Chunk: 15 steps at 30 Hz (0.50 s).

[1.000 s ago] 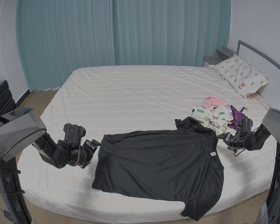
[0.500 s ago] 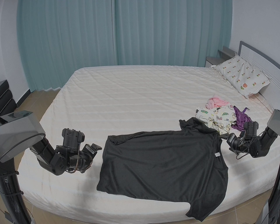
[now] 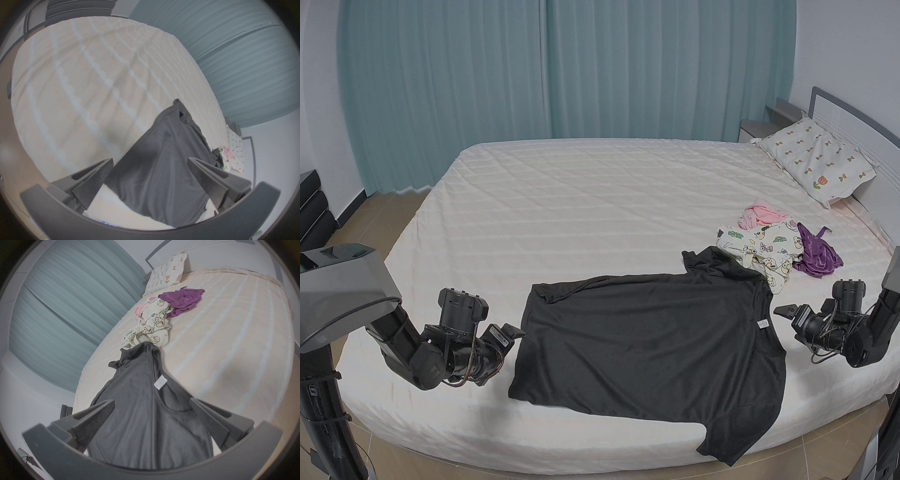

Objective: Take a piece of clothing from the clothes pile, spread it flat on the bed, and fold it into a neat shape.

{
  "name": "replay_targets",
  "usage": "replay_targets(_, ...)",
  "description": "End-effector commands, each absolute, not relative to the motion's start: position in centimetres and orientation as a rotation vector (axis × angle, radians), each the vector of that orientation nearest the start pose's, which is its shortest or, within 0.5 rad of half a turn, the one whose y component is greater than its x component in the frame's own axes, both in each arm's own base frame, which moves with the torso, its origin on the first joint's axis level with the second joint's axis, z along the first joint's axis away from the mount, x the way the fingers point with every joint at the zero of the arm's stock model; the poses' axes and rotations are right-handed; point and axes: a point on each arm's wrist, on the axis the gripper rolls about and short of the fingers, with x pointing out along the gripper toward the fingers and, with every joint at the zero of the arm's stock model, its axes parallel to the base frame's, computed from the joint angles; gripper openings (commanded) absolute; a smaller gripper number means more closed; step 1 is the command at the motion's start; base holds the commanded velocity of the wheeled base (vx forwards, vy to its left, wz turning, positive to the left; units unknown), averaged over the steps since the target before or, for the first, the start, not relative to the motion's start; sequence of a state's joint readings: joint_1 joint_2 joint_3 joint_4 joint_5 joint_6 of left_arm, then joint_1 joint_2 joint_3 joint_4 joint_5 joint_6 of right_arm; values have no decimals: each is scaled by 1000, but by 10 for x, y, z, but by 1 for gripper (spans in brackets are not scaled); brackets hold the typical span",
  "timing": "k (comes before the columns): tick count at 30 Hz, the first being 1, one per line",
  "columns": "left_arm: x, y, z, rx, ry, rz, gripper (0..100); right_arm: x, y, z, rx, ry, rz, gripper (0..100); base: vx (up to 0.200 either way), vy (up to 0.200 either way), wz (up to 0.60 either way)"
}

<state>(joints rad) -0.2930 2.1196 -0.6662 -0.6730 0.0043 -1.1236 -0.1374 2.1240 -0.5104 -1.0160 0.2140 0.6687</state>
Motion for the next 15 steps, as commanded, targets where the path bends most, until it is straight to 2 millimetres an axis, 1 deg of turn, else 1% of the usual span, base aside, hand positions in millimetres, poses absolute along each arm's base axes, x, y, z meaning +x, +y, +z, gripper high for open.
replay_targets(1, 304, -104, 8, -904, 876, 187, 100, 296, -33, 16, 752, 614, -122, 100, 0, 0, 0)
replay_targets(4, 303, -109, 4, -889, 881, 183, 100, 296, -29, 16, 750, 616, -113, 100, 0, 0, 0)
replay_targets(6, 301, -116, -2, -846, 883, 196, 100, 291, -25, 13, 747, 644, -109, 100, 0, 0, 0)
replay_targets(8, 300, -117, -5, -823, 886, 197, 100, 290, -22, 12, 745, 653, -101, 100, 0, 0, 0)
replay_targets(9, 300, -121, -11, -771, 892, 193, 100, 289, -20, 12, 743, 658, -96, 100, 0, 0, 0)
replay_targets(12, 303, -125, -18, -725, 882, 207, 100, 286, -18, 10, 741, 670, -94, 100, 0, 0, 0)
replay_targets(15, 311, -129, -24, -711, 863, 226, 100, 284, -16, 10, 739, 681, -90, 100, 0, 0, 0)
